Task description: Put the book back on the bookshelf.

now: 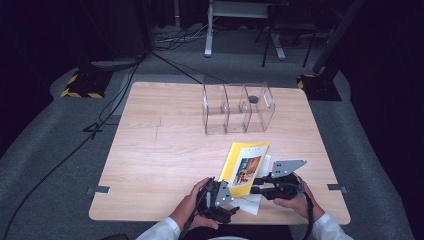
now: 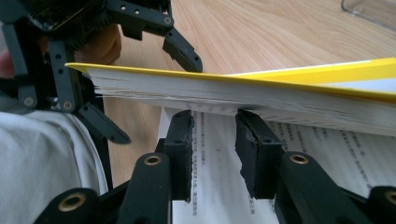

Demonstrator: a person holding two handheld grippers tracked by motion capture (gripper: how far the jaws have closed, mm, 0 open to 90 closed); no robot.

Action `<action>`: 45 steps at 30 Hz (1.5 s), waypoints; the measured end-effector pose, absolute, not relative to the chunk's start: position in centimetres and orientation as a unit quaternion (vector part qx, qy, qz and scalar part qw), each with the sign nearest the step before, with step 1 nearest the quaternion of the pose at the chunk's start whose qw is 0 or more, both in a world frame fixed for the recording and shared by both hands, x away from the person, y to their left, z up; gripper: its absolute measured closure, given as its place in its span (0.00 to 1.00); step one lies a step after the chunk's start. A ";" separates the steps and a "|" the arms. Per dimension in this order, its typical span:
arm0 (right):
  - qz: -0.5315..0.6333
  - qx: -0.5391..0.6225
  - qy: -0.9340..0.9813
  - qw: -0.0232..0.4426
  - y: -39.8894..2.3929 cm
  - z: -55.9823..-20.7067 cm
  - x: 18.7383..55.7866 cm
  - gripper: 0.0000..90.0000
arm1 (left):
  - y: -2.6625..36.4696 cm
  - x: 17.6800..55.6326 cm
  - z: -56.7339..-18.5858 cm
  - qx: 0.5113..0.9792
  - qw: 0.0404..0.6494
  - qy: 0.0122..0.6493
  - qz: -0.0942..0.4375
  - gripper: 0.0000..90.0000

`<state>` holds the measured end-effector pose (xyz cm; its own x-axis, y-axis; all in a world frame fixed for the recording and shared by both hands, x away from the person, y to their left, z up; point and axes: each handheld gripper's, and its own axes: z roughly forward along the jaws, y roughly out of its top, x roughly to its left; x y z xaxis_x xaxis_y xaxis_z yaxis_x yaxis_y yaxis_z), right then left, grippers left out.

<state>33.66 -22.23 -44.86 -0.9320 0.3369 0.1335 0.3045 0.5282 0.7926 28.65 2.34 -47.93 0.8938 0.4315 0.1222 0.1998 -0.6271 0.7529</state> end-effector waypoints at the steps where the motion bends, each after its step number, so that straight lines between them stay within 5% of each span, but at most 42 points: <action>1: 0.451 0.184 0.873 0.020 -22.1 -44.8 33.7 0.75 | 2.0 28.7 -47.9 0.887 0.399 0.182 0.147 0.23; 13: 0.471 0.192 0.861 0.021 -22.7 -44.6 33.8 0.71 | 3.3 29.0 -47.0 0.878 0.414 0.164 0.175 0.84; 30: 0.501 0.131 0.846 0.128 -23.8 -42.2 34.4 0.41 | 10.0 31.6 -47.1 0.897 0.399 0.139 0.130 0.85; 45: 0.445 0.080 0.886 0.100 -22.1 -44.9 36.1 0.37 | 13.9 32.9 -47.2 0.895 0.404 0.156 0.107 0.82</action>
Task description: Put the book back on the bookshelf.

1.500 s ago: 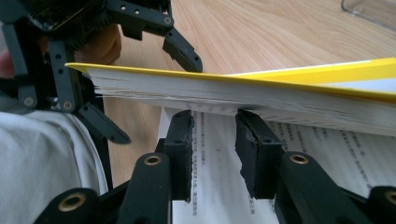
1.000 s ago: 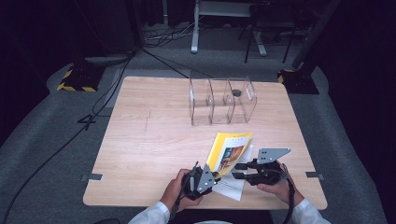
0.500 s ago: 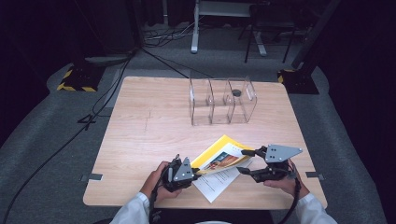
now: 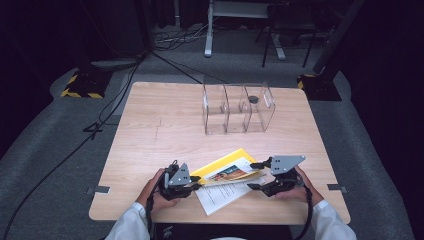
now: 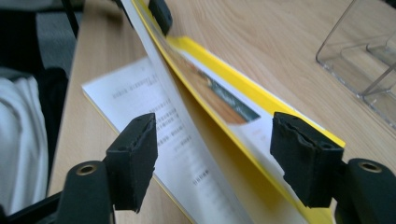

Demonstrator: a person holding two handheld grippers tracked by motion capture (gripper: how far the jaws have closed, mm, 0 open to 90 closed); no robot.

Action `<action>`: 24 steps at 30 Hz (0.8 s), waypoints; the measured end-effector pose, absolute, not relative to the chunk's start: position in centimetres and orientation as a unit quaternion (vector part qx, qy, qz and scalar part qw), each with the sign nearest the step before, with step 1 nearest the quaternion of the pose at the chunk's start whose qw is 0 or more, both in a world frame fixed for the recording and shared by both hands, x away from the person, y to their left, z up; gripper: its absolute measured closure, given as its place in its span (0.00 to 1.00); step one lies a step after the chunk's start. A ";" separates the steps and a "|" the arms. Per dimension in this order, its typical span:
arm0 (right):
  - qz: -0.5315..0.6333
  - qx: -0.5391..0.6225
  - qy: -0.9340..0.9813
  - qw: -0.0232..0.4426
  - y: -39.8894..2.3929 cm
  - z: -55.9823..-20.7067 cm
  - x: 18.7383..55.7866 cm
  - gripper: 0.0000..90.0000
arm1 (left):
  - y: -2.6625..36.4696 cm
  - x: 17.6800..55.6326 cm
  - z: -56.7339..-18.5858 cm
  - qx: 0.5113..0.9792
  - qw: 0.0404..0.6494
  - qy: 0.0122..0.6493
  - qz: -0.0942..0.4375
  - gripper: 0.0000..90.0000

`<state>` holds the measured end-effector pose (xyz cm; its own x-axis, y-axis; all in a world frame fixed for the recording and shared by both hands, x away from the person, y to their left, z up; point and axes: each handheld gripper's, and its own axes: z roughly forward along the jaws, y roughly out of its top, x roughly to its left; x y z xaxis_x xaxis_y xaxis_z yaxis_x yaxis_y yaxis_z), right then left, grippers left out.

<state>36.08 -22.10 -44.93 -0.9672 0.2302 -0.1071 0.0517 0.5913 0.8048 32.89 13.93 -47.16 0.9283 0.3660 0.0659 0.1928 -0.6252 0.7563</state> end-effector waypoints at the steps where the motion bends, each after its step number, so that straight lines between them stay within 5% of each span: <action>1: 0.440 0.080 0.888 0.106 -22.0 -45.1 36.1 0.39 | 14.2 33.0 -47.1 0.894 0.404 0.159 0.106 0.82; 13: 0.407 0.067 0.897 0.161 -21.4 -47.0 36.6 0.57 | 16.9 34.2 -47.1 0.887 0.414 0.185 0.088 0.78; 16: 0.407 0.046 0.893 0.188 -20.9 -47.3 36.2 0.78 | 17.3 34.3 -47.1 0.884 0.416 0.194 0.087 0.77; 19: 0.409 0.037 0.888 0.208 -20.7 -47.2 35.9 0.82 | 17.3 34.2 -46.9 0.881 0.416 0.204 0.092 0.75; 24: 0.404 0.026 0.887 0.222 -20.3 -46.8 35.6 0.84 | 16.6 33.2 -46.2 0.882 0.401 0.219 0.113 0.53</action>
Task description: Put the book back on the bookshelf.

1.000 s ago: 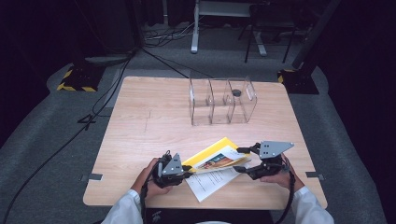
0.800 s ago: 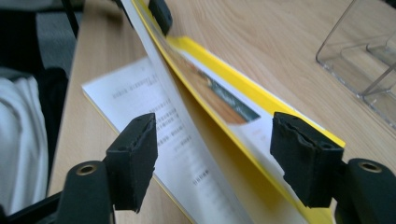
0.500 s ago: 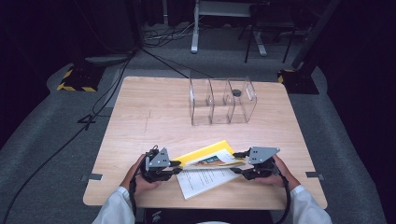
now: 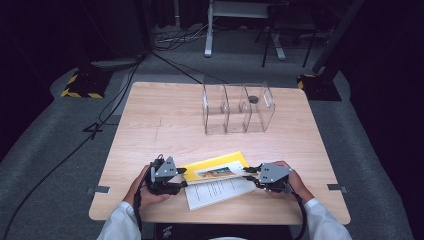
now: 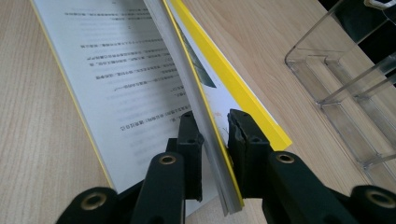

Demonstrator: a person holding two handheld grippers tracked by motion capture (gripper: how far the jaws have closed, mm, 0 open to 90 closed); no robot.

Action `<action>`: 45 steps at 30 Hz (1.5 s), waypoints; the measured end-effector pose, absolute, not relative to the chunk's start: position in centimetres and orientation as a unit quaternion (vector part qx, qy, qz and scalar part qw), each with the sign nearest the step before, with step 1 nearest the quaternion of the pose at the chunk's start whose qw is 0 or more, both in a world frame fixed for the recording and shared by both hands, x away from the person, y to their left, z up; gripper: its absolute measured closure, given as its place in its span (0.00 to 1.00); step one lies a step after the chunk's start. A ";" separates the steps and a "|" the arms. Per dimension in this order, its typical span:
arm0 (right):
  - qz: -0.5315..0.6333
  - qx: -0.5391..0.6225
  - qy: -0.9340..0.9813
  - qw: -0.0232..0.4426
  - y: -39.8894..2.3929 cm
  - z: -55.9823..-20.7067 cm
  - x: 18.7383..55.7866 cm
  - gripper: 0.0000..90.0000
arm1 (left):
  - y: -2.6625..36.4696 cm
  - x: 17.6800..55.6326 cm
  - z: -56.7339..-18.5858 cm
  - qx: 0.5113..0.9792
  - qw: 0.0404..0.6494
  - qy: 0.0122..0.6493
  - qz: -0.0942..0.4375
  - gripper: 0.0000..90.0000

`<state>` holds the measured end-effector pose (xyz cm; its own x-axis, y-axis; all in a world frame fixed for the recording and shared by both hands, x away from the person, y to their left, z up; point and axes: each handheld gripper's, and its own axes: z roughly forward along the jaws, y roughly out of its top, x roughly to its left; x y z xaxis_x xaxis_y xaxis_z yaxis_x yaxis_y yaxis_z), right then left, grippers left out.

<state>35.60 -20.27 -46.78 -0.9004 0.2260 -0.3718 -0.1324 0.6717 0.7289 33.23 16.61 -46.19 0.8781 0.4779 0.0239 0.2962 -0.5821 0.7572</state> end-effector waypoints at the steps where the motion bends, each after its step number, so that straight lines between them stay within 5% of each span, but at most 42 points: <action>1: 0.402 0.024 0.888 0.224 -20.2 -46.8 35.5 0.85 | 16.3 32.8 -45.8 0.882 0.399 0.221 0.119 0.51; 4: 0.396 0.019 0.890 0.224 -19.8 -46.5 35.3 0.86 | 15.1 31.6 -44.7 0.878 0.397 0.223 0.148 0.38; 13: 0.389 0.005 0.894 0.221 -18.1 -45.8 34.5 0.88 | 10.5 30.5 -43.9 0.889 0.353 0.222 0.192 0.39; 21: 0.393 0.008 0.896 0.207 -17.6 -45.7 34.4 0.85 | 11.1 30.9 -45.1 0.904 0.317 0.221 0.183 0.75; 26: 0.406 0.010 0.896 0.179 -17.9 -46.0 35.0 0.73 | 11.6 31.0 -45.5 0.910 0.314 0.204 0.179 0.81; 29: 0.420 0.034 0.892 0.165 -18.9 -46.8 36.5 0.77 | 12.8 31.3 -45.6 0.907 0.328 0.204 0.168 0.82; 35: 0.428 0.007 0.885 0.181 -18.5 -46.8 36.4 0.85 | 13.8 31.9 -45.5 0.903 0.339 0.215 0.155 0.78; 45: 0.395 -0.040 0.893 0.210 -16.6 -45.4 34.9 0.92 | 13.2 31.6 -43.8 0.894 0.319 0.250 0.188 0.50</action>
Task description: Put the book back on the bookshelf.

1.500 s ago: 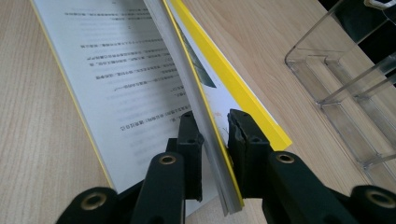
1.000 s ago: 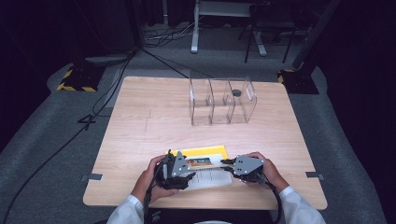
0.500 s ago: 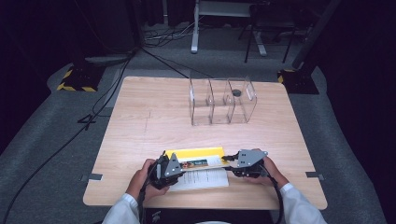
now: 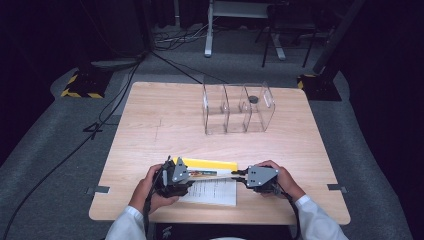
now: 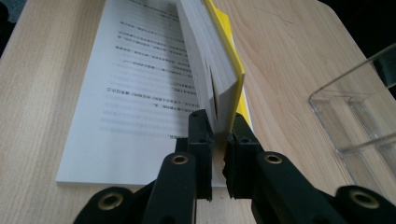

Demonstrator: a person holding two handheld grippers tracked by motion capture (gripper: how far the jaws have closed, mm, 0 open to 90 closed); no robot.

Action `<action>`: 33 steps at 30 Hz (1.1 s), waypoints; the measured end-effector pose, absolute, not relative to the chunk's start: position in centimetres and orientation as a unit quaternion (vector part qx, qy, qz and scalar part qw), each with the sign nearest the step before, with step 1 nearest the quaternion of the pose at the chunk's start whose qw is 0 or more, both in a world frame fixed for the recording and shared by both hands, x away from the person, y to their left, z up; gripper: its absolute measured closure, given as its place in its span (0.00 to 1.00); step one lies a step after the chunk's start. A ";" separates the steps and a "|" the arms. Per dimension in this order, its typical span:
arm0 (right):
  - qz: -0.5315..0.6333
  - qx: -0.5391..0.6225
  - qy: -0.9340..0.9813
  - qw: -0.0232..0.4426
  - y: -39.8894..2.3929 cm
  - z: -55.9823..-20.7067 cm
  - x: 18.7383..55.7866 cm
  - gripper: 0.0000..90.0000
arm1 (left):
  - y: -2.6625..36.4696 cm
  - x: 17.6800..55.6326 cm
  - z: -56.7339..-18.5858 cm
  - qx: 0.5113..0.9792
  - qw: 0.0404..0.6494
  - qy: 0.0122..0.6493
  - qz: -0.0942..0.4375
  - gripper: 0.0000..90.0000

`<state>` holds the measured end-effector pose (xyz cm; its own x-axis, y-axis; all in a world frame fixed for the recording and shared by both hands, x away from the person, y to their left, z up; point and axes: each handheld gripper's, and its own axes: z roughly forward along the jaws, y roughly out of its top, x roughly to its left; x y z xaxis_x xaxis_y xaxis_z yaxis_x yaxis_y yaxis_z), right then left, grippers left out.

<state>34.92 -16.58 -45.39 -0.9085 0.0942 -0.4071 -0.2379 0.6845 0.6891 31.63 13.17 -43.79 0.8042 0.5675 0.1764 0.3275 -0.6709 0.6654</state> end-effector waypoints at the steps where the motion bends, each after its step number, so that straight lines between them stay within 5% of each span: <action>1: 0.395 -0.040 0.893 0.210 -16.6 -45.4 34.9 0.92 | 13.2 31.6 -43.8 0.894 0.319 0.250 0.188 0.49; 10: 0.401 -0.040 0.891 0.208 -15.4 -44.5 34.6 0.94 | 8.8 31.5 -43.6 0.901 0.319 0.226 0.188 0.36; 13: 0.397 -0.041 0.893 0.210 -15.2 -44.5 34.4 0.93 | 8.3 31.3 -43.5 0.900 0.318 0.223 0.196 0.58; 14: 0.397 -0.039 0.893 0.209 -15.3 -44.6 34.4 0.93 | 8.1 31.3 -43.5 0.899 0.317 0.224 0.205 0.58; 15: 0.397 -0.038 0.893 0.209 -15.2 -44.6 34.4 0.93 | 8.2 31.2 -43.6 0.901 0.317 0.214 0.207 0.71; 18: 0.405 -0.025 0.889 0.212 -15.3 -44.6 34.4 0.89 | 8.5 31.1 -43.7 0.901 0.321 0.206 0.207 0.82; 26: 0.438 0.065 0.878 0.183 -17.3 -44.9 36.3 0.61 | 10.1 31.1 -42.8 0.884 0.354 0.217 0.213 0.87; 33: 0.413 0.130 0.888 0.156 -18.2 -47.3 38.5 0.57 | 11.4 31.1 -41.9 0.874 0.365 0.227 0.227 0.90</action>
